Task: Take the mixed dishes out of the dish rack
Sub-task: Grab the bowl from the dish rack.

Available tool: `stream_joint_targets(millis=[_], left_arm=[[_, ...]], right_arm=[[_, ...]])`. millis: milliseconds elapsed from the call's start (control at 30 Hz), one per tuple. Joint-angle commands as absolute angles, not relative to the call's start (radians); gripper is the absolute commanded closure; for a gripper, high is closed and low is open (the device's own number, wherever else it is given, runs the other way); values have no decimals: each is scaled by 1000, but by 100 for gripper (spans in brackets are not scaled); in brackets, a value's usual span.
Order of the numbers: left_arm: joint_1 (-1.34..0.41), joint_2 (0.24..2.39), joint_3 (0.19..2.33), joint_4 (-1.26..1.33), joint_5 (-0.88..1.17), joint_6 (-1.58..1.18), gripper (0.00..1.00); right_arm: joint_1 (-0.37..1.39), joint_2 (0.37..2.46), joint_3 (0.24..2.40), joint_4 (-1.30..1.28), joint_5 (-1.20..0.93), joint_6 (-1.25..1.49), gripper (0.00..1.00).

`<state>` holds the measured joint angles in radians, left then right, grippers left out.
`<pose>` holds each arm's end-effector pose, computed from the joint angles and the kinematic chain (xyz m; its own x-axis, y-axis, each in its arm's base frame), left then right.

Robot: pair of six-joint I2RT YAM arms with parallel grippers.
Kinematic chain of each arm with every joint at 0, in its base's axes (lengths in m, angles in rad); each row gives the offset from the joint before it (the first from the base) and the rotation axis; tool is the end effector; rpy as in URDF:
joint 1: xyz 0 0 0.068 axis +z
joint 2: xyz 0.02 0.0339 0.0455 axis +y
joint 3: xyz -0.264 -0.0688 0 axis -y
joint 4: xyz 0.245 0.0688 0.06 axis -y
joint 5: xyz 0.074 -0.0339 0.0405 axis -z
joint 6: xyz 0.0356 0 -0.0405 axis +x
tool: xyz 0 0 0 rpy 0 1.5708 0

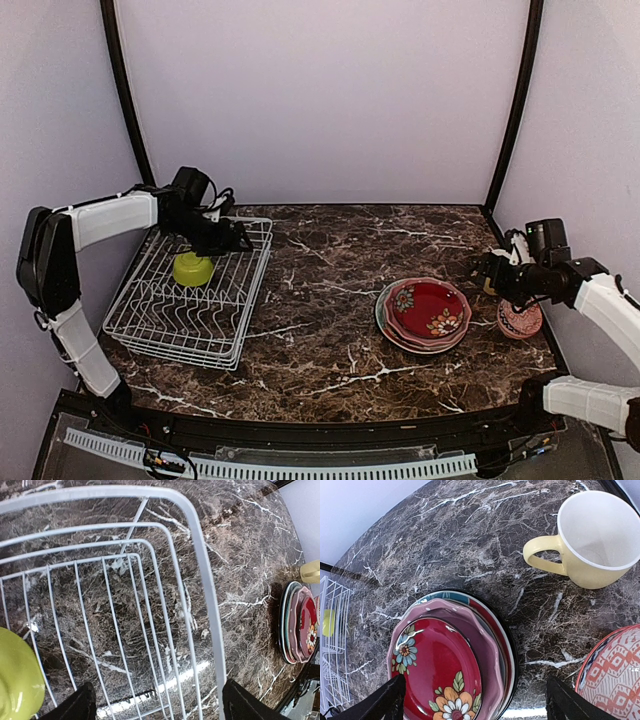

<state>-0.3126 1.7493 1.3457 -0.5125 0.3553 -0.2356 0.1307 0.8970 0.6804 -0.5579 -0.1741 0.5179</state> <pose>0.3589 -0.1290 0.2471 -0.8483 0.0442 -0.5277 0.3002 0.8611 -0.4105 0.1830 0.0303 0.2495 -0.7268 0.3962 -0.5611 0.1251 0.8795 0.4591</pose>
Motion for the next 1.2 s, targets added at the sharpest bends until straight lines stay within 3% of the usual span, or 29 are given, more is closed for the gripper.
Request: stream_joint_targets(millis=[0,333,600,933,1167], left_arm=[[-310,1610,1302,-511,289,-234,10],[-217,1571,1293,-601,43,-291,5],[-57,1526,1122,-457,161,-410,10],[-12,1563,1036,-299,101,-500,30],[-12,1626,1051,-280,76,-491,34]], right_arm=[[134,898,663,-519,-189,526,6],[133,881,648,-516,-191,529,6],[133,848,633,-525,-185,519,5],[134,832,612,-507,-205,528,6],[133,799,606,-515,-202,542,5]])
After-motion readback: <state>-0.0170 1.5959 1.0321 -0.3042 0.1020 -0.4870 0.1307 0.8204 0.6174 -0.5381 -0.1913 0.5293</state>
